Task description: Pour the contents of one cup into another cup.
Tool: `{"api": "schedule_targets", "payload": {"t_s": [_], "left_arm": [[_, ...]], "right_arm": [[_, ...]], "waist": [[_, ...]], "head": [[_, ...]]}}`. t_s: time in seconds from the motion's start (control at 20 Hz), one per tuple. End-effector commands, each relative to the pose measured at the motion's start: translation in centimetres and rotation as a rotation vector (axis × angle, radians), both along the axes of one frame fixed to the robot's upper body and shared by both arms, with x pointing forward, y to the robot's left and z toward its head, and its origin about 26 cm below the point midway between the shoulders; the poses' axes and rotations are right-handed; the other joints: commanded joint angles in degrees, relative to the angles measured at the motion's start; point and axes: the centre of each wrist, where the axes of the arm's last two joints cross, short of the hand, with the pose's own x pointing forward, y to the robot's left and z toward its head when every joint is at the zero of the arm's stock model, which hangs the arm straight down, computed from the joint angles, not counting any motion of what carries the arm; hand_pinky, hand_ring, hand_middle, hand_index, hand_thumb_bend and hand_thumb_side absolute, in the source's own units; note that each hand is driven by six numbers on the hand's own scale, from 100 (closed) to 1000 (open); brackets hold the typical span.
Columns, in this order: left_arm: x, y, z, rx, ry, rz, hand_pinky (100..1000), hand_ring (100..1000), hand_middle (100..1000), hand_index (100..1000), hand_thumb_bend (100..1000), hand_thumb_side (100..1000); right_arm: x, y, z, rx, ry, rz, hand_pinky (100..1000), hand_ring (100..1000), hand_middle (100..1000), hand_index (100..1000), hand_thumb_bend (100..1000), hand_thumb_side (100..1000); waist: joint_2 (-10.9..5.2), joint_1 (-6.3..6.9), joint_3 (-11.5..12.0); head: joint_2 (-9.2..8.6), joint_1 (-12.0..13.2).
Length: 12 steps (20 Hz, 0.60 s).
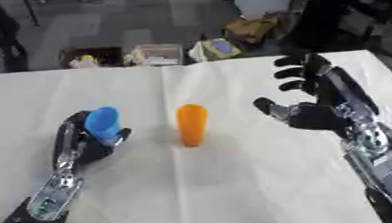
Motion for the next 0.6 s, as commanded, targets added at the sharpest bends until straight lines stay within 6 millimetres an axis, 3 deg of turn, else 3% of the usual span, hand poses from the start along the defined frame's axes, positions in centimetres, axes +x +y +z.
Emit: {"api": "schedule_targets", "payload": {"t_s": [0.05,0.2,0.6], "left_arm": [[0.0,0.6,2.9,-0.021,-0.088,0.018,100,241,188,446,554,100],[-0.6,1.0,4.2,-0.025,-0.119,0.013,100,224,170,436,528,100],[-4.1,2.4,7.0,-0.054,-0.13,-0.005,100,224,166,434,522,100]], "right_arm": [[0.4,-0.4,0.8,0.006,-0.021,-0.02,673,711,725,887,571,100],[0.8,-0.6,0.6,0.006,-0.014,-0.039,651,682,695,868,568,100],[1.7,-1.3,-1.8,-0.097,0.027,-0.057,673,734,735,880,646,100]], "waist": [[-1.03,0.17,0.27],[-1.13,0.48,0.9],[-1.5,1.83,3.41]], "head": [[-0.45,-0.36],[-0.48,-0.83],[-0.3,-2.76]]}}
